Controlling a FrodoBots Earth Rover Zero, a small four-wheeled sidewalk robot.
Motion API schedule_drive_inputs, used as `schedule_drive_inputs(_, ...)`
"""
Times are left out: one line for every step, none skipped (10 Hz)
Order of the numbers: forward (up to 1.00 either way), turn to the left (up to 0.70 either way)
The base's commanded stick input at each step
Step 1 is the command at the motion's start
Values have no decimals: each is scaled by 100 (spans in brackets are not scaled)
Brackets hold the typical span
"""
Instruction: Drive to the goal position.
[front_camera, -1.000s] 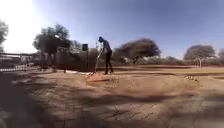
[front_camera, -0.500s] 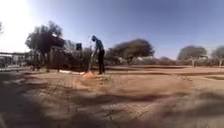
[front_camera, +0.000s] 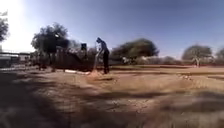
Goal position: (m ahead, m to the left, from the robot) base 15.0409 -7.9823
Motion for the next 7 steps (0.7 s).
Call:
schedule_drive_inputs(0, 0)
schedule_drive_inputs(0, 0)
schedule_drive_inputs(0, 0)
schedule_drive_inputs(0, 0)
schedule_drive_inputs(0, 0)
schedule_drive_inputs(0, 0)
schedule_drive_inputs(0, 0)
